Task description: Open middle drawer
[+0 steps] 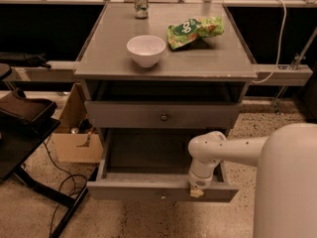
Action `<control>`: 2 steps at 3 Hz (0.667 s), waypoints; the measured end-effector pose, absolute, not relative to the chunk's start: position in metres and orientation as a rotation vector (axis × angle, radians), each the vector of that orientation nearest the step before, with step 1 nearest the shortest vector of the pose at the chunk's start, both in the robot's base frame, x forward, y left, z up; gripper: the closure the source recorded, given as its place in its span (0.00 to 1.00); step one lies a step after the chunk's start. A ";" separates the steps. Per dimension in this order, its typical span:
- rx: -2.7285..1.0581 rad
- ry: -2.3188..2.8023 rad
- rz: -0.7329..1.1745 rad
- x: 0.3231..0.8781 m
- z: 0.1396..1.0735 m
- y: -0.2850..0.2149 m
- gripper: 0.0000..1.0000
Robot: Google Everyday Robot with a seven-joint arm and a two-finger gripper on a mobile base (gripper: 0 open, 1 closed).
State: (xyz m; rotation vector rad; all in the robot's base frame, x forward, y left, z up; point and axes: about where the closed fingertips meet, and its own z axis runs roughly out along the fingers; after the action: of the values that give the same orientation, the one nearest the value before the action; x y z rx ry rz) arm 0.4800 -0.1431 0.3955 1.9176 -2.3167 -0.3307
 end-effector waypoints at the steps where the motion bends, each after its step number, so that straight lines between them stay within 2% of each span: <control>1: 1.918 -2.317 -0.331 0.484 0.396 -0.144 1.00; 2: 1.918 -2.317 -0.331 0.485 0.396 -0.144 0.85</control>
Offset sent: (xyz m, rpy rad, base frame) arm 0.0048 -0.0007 0.0000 0.0000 0.0000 0.0000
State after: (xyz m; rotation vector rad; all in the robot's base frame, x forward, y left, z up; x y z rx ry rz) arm 0.4851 -0.1438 0.3955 1.9175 -2.3167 -0.3307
